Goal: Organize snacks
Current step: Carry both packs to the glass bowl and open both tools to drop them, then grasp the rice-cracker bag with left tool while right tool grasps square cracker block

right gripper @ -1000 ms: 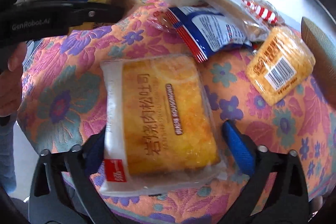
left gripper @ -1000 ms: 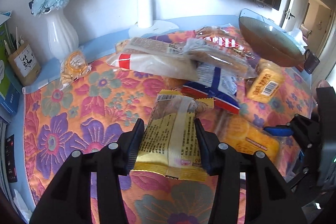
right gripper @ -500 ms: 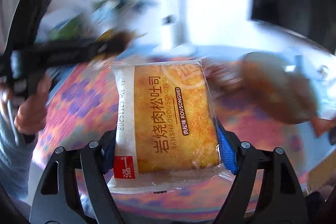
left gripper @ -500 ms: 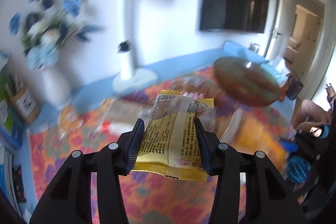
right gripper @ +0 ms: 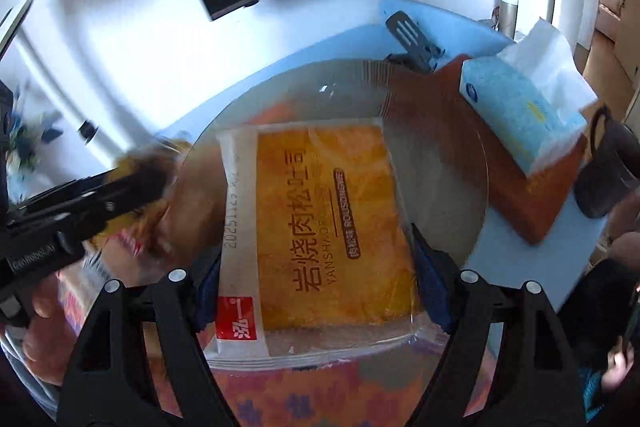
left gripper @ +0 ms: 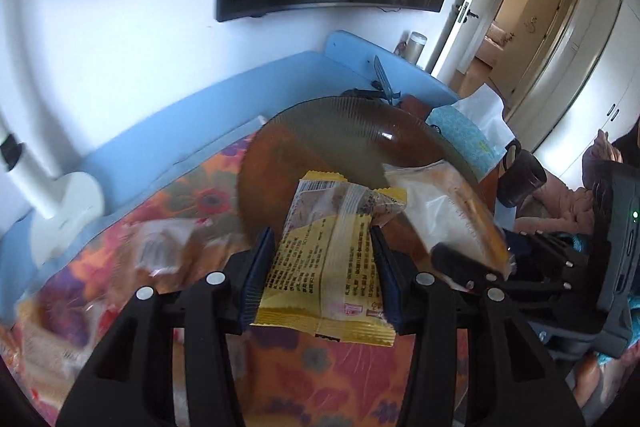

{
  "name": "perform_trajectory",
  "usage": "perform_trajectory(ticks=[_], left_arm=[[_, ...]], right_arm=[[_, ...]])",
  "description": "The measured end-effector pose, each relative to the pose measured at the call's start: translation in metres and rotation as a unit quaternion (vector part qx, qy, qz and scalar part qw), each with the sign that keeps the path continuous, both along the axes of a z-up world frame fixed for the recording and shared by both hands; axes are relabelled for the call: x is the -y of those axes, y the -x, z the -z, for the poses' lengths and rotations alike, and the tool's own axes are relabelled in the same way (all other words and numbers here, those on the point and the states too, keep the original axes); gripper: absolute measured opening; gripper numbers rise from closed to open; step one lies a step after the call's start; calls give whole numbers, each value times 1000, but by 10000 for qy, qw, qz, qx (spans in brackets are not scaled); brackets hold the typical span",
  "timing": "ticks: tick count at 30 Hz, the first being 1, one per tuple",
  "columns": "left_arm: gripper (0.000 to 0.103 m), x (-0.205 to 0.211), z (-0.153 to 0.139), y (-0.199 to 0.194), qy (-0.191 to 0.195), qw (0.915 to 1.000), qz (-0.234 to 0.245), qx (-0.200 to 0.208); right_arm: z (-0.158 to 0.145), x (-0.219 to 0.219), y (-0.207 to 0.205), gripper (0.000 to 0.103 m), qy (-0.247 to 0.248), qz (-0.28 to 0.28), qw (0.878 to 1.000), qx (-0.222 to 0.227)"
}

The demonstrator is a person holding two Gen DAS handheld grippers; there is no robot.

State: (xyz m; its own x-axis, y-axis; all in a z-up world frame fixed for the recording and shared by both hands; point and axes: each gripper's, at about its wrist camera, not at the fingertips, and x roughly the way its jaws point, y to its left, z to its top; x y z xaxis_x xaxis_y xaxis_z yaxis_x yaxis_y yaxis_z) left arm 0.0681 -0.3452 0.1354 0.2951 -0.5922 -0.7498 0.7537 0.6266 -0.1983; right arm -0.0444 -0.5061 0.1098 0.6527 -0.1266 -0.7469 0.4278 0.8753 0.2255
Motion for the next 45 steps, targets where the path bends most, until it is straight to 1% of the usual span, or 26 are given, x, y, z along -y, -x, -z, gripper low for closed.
perform_trajectory(ticks=[1, 2, 3, 4, 6, 8, 11, 14, 17, 19, 22, 23, 24, 25, 27, 28, 31, 32, 33, 34, 35, 36, 37, 40, 42, 45], left_arm=[[70, 10, 1, -5, 58, 9999, -54, 145], [86, 15, 2, -8, 63, 9995, -199, 256], [95, 16, 3, -11, 74, 9989, -324, 333], [94, 16, 3, -14, 105, 9984, -407, 376], [91, 10, 2, -15, 111, 9989, -373, 274], [92, -5, -2, -12, 101, 9982, -468, 366], [93, -44, -15, -3, 182, 9957, -685, 599], [93, -93, -36, 5, 364, 9918, -950, 772], [93, -144, -65, 12, 606, 9843, -1319, 999], [94, -181, -86, 21, 815, 9773, -1556, 1183], [96, -248, -100, 41, 1028, 9604, -2133, 1470], [96, -266, -101, 44, 1040, 9570, -2266, 1484], [96, -285, -100, 46, 1048, 9532, -2411, 1491], [96, -311, -94, 50, 1051, 9469, -2647, 1495], [96, -342, -84, 52, 1003, 9401, -2920, 1448], [96, -366, -76, 51, 943, 9348, -3132, 1382], [96, -408, -59, 46, 826, 9211, -3593, 1254], [96, -425, -54, 41, 805, 9142, -3798, 1164], [96, -438, -48, 36, 796, 9075, -3981, 1075], [96, -450, -41, 28, 774, 9001, -4179, 962], [96, -457, -34, 20, 726, 8964, -4288, 861], [96, -460, -26, 14, 666, 8940, -4363, 769], [96, -462, -17, 5, 598, 8930, -4413, 646], [96, -454, 6, -19, 427, 8953, -4418, 375], [96, -445, 18, -31, 313, 8950, -4439, 316], [96, -434, 35, -53, 174, 8891, -4560, 361]], right_arm=[[1, 4, -5, 87, 159, 94, 9998, -44], [2, 5, -7, 87, 263, 149, 9995, -100], [3, 6, -7, 87, 295, 145, 9994, -128], [2, 5, -3, 87, 222, 89, 9997, -107], [0, 4, 8, 87, 113, -7, 9999, -21], [-3, -1, 15, 87, 155, -42, 9999, 32], [-10, -15, 25, 90, 151, -159, 9996, 178], [-27, -45, 33, 94, 283, -399, 9982, 346], [-49, -84, 41, 95, 474, -814, 9939, 566], [-61, -112, 48, 97, 626, -1126, 9892, 697], [-67, -146, 54, 100, 901, -1533, 9811, 768], [-66, -157, 54, 100, 1015, -1659, 9780, 751], [-64, -171, 54, 100, 1157, -1802, 9743, 704], [-61, -179, 53, 100, 1243, -1890, 9718, 661], [-53, -199, 51, 100, 1442, -2095, 9656, 542], [-48, -206, 50, 100, 1508, -2154, 9635, 502], [-34, -226, 46, 100, 1644, -2373, 9567, 366], [-29, -229, 43, 100, 1552, -2467, 9561, 311], [-25, -230, 41, 100, 1335, -2587, 9564, 247], [-20, -228, 36, 100, 904, -2765, 9566, 178], [-16, -225, 31, 100, 542, -2871, 9563, 142], [-13, -223, 28, 100, 318, -2897, 9565, 113], [-9, -222, 24, 100, 235, -2842, 9584, 74], [-1, -217, 16, 100, 362, -2637, 9639, -26], [7, -210, 13, 100, 200, -2571, 9661, -103], [16, -198, 13, 100, -20, -2531, 9673, -183]])
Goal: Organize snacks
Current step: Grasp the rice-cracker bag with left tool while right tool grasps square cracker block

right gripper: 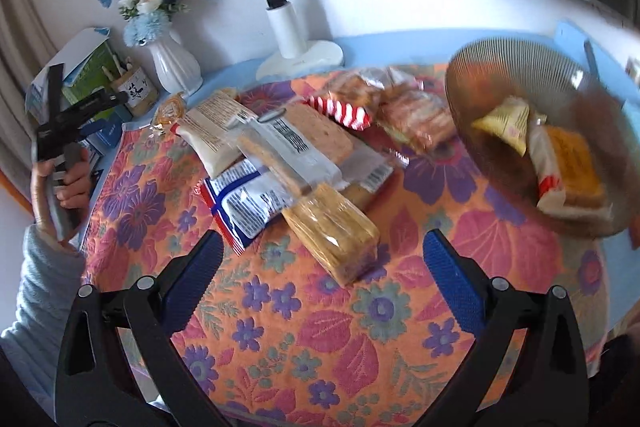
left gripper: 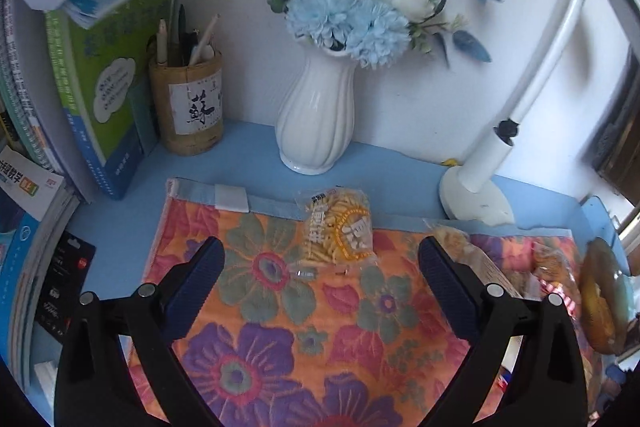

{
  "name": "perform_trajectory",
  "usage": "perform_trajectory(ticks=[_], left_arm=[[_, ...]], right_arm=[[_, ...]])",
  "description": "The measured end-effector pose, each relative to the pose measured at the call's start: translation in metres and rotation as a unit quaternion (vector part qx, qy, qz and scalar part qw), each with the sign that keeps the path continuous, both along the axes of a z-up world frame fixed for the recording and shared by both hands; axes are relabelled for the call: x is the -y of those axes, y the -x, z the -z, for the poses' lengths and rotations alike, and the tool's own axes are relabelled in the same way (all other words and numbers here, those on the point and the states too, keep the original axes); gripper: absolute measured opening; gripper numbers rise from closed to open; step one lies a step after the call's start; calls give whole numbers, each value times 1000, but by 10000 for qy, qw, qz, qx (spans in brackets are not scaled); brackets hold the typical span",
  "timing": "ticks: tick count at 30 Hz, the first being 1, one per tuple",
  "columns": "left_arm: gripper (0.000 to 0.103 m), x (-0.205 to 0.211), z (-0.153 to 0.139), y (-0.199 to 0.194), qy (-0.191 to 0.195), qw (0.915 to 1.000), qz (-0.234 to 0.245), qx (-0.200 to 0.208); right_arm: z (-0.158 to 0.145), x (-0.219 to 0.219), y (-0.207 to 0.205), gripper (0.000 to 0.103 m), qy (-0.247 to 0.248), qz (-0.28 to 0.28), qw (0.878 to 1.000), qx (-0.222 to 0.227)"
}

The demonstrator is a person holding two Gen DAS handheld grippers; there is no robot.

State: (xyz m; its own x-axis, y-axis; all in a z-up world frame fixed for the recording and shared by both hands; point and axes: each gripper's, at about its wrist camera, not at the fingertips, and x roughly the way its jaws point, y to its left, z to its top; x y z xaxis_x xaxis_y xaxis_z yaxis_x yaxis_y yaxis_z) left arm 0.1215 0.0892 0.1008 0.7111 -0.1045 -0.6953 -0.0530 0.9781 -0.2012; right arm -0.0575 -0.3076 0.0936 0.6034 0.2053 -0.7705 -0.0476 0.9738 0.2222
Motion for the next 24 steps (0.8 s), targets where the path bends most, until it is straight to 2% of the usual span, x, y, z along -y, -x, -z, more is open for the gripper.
perform_trajectory(ticks=[4, 7, 9, 12, 16, 17, 18, 19, 20, 22, 24], left_arm=[[96, 9, 28, -31, -16, 9996, -171, -209], [96, 13, 44, -45, -75, 9996, -163, -223], [96, 9, 53, -50, 44, 9996, -197, -202], [96, 1, 73, -57, 363, 9985, -181, -380], [95, 2, 84, -64, 359, 9981, -90, -501], [95, 5, 84, -65, 296, 9983, -93, -495], [95, 6, 85, -67, 224, 9984, -106, -504], [93, 10, 86, -68, 100, 9984, -115, -540], [89, 14, 87, -69, 40, 9985, -55, -546], [70, 21, 85, -69, -54, 9988, 52, -487], [57, 30, 82, -65, -272, 9989, 138, -353]], right_arm=[[15, 1, -3, 100, 98, -60, 9997, -202], [26, 3, -8, 100, -137, -100, 9991, -379], [31, 5, -13, 100, -155, -33, 9991, -395], [42, 6, -22, 100, -34, 32, 9988, -486], [57, 11, -33, 100, -489, 95, 9977, -467], [59, 12, -35, 96, -562, 119, 9974, -434], [61, 12, -38, 80, -630, 120, 9971, -408], [63, 11, -40, 69, -705, 63, 9966, -410], [64, 10, -42, 65, -781, -13, 9960, -426], [62, 7, -39, 63, -658, 25, 9974, -309], [58, 2, -32, 61, -531, 16, 9984, -177]])
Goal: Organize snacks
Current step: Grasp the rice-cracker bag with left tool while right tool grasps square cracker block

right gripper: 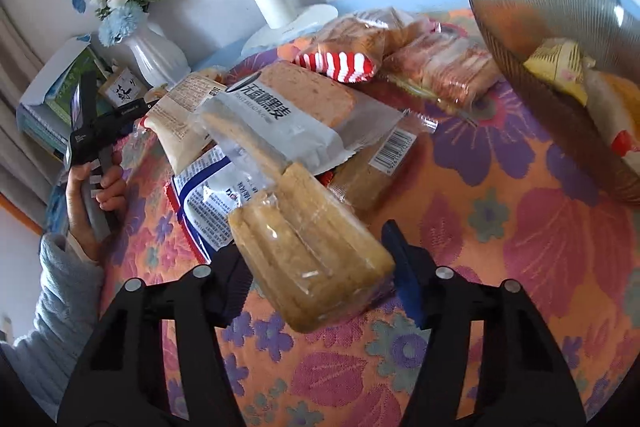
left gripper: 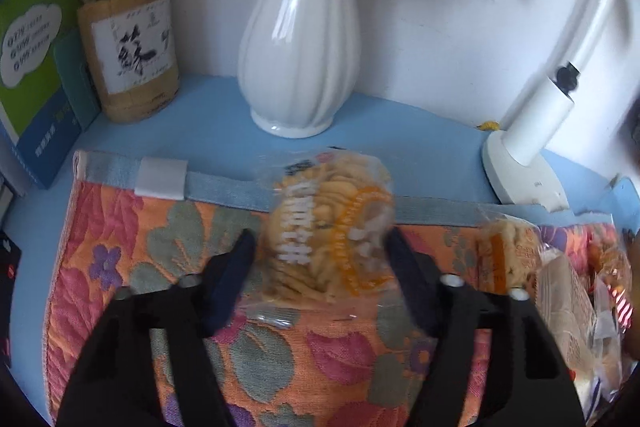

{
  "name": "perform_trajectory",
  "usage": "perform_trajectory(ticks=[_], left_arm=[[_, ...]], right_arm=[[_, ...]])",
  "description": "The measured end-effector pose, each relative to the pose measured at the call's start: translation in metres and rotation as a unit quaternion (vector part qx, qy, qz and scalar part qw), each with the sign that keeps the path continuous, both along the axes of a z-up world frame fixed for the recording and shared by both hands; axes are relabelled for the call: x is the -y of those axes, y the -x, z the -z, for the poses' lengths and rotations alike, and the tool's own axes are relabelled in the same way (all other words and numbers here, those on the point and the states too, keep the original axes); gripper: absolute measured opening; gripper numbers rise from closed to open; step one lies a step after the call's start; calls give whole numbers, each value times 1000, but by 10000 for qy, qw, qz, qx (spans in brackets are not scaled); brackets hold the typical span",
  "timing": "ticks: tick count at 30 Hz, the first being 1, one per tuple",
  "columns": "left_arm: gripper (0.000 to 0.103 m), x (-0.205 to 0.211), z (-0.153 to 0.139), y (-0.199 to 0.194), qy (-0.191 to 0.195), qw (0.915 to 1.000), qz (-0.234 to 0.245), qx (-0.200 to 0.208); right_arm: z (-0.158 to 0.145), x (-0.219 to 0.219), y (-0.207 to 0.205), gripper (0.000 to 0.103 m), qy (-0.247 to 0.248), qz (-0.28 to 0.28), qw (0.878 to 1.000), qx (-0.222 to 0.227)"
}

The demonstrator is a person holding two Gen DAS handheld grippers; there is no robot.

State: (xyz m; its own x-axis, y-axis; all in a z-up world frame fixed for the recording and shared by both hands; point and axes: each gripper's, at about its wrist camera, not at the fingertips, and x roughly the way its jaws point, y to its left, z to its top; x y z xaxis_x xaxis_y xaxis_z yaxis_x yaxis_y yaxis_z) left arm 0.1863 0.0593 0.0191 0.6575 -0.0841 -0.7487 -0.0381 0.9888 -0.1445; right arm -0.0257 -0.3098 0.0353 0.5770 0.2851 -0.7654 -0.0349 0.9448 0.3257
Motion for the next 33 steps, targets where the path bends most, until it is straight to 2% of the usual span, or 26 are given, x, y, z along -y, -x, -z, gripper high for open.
perform_trajectory(ticks=[1, 4, 7, 10, 12, 14, 16, 19, 20, 21, 22, 24, 28, 30, 33], left_arm=[[54, 3, -2, 2, -151, 9999, -16, 66], [51, 11, -7, 8, -466, 9986, -14, 264], [51, 13, -14, 14, -654, 9976, -51, 209], [51, 7, -34, 33, -289, 9995, 120, 92], [51, 4, -48, 56, -91, 9994, 291, 155], [51, 7, -58, 85, 49, 9983, 523, 260], [51, 11, -64, 112, 61, 9967, 726, 350], [51, 24, -60, 158, 67, 9924, 1174, 359], [51, 29, -58, 167, 65, 9909, 1300, 337], [51, 34, -55, 177, 77, 9892, 1429, 317], [51, 41, -51, 190, 99, 9865, 1612, 266], [51, 50, -43, 205, 121, 9831, 1824, 114], [51, 61, -20, 226, 168, 9787, 2035, -185], [52, 67, -10, 233, 119, 9763, 2136, -326], [56, 68, -5, 239, 65, 9755, 2179, -311]], right_arm=[[-1, -2, 2, 59, -1, 8, 10000, 46], [-8, -1, 14, 47, -277, -38, 9996, 90], [-18, 2, 27, 45, -399, -191, 9989, -129], [-17, 10, 35, 45, -575, -269, 9966, -528], [-6, 25, 38, 45, -1239, -378, 9879, -848], [6, 36, 36, 46, -1620, -380, 9797, -1120], [12, 38, 29, 46, -1318, -354, 9822, -1290], [8, 37, 19, 46, -1152, -381, 9851, -1221], [2, 36, 18, 53, -1005, -334, 9887, -1062], [-6, 37, 16, 75, -802, -226, 9931, -830], [-14, 40, 17, 82, -541, 2, 9968, -585], [-21, 43, 19, 78, -294, 296, 9984, -380], [-29, 58, 51, 77, -405, 754, 9962, -133], [-22, 60, 68, 77, -399, 1088, 9930, -227], [-8, 56, 81, 77, -738, 1083, 9904, -433]])
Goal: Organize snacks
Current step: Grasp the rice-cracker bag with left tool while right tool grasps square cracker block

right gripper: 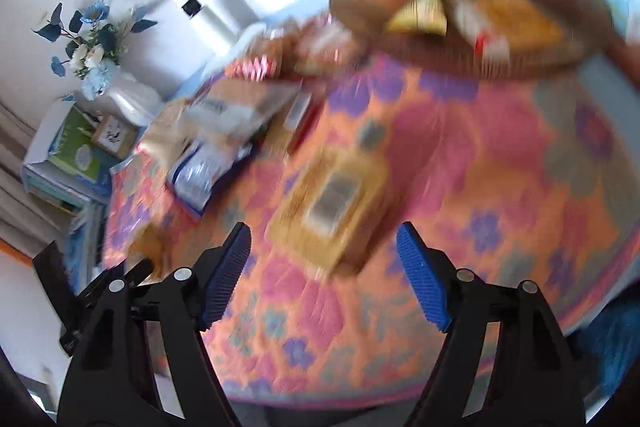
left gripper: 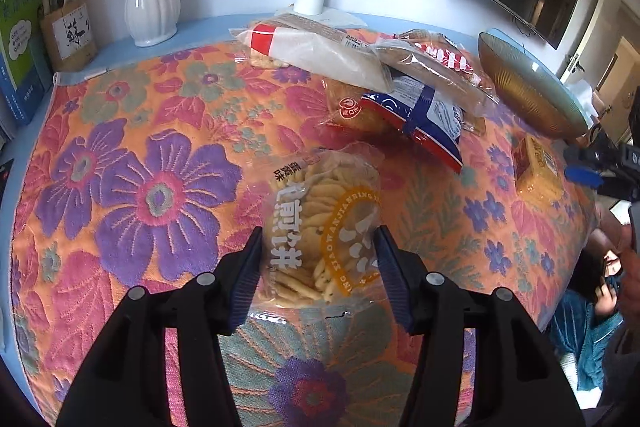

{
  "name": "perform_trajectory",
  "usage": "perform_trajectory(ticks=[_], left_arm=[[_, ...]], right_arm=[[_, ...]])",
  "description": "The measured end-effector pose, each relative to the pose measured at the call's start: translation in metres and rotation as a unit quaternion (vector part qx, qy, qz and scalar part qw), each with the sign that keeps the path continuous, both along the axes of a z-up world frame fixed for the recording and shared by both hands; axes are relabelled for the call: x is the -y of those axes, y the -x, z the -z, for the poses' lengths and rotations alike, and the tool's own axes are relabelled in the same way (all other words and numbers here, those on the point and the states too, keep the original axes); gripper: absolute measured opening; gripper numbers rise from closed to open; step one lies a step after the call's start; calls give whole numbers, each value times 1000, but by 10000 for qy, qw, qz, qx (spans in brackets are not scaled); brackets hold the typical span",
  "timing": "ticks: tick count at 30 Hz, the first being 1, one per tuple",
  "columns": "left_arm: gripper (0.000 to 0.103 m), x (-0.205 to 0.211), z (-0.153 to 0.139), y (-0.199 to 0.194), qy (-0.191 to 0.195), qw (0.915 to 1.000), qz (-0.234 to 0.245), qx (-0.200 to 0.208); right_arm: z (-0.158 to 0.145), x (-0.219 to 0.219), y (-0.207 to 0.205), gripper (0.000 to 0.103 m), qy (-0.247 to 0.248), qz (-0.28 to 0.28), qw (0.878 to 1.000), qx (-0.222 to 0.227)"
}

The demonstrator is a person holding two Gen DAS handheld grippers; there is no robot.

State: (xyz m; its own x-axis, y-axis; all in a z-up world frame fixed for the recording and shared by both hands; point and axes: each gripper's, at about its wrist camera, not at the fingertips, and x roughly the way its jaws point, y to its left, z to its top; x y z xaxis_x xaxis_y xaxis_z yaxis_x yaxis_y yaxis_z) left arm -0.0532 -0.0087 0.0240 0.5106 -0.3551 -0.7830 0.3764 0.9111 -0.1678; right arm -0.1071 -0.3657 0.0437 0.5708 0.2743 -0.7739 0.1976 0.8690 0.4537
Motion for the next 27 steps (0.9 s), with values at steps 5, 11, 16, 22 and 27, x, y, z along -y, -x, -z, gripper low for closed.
perform_trajectory(ticks=[5, 11, 16, 22, 27], left_arm=[[79, -4, -1, 3, 44, 9998, 110, -142], [85, 0, -7, -2, -32, 10000, 59, 47], [85, 8, 2, -13, -103, 9999, 2, -47], [87, 12, 10, -7, -352, 9993, -93, -37], [63, 22, 10, -7, -443, 9990, -107, -43]], right_arm=[[15, -14, -9, 78, 279, 4, 9992, -300], [18, -24, -41, 86, 418, -51, 9987, -283], [20, -43, -53, 85, 1017, -334, 9940, -213], [26, -67, -50, 85, 1838, -365, 9822, -165], [26, -74, -40, 57, 2308, -263, 9726, -31]])
